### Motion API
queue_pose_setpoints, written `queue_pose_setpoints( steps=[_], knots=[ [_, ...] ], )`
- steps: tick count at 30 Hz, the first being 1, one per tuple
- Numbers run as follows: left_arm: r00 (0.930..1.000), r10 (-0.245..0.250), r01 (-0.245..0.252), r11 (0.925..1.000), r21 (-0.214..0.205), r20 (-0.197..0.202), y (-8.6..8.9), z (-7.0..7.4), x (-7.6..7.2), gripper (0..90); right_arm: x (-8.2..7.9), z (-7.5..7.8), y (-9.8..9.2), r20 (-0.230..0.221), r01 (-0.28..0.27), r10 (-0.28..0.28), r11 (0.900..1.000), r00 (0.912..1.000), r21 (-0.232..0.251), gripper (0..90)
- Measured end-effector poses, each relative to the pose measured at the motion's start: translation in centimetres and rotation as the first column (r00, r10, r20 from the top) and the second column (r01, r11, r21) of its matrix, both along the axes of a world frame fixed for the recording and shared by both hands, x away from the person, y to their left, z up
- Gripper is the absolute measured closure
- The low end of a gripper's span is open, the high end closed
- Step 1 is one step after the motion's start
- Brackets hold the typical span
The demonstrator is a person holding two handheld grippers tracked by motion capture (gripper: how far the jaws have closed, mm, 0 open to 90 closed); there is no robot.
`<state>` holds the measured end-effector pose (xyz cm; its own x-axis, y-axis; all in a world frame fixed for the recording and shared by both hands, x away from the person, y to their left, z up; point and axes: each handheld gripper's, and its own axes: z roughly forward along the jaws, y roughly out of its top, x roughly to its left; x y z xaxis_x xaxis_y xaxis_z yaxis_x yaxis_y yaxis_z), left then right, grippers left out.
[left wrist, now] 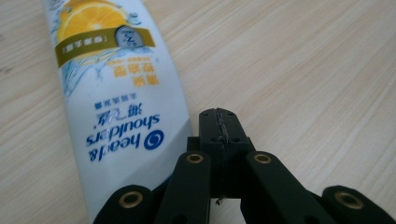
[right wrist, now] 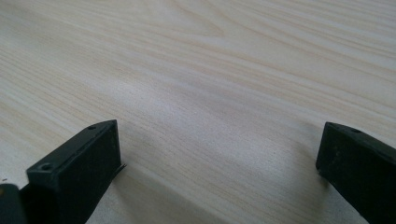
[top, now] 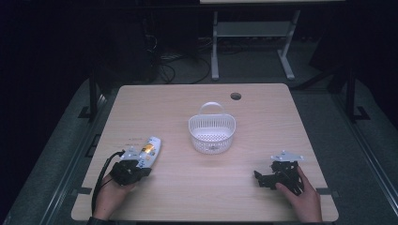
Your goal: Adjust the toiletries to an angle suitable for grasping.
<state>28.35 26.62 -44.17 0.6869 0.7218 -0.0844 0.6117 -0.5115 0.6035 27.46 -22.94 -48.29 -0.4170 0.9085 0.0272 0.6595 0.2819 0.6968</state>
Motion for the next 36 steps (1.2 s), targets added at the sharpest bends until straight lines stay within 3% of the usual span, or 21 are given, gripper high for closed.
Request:
queue_pose_setpoints(
  steps=[11,23,36],
  knots=[
    [0.9983,0.059,-0.059,0.9983,0.007,0.008,2.4,0.0,-0.5,89.9,0.0,0.0,0.0,0.000,0.000,0.000,1.0000,1.0000,0.000,0.0],
    [0.9915,0.129,-0.130,0.9914,0.017,0.017,4.7,-0.1,-0.8,89.9,0.0,0.0,0.0,0.000,-0.001,0.001,1.0000,1.0000,-0.001,0.0],
    [0.9742,0.223,-0.225,0.9733,0.046,0.034,7.9,-0.3,-1.2,89.9,0.0,0.0,0.0,-0.001,0.001,-0.001,1.0000,1.0000,0.000,0.0]
  ],
)
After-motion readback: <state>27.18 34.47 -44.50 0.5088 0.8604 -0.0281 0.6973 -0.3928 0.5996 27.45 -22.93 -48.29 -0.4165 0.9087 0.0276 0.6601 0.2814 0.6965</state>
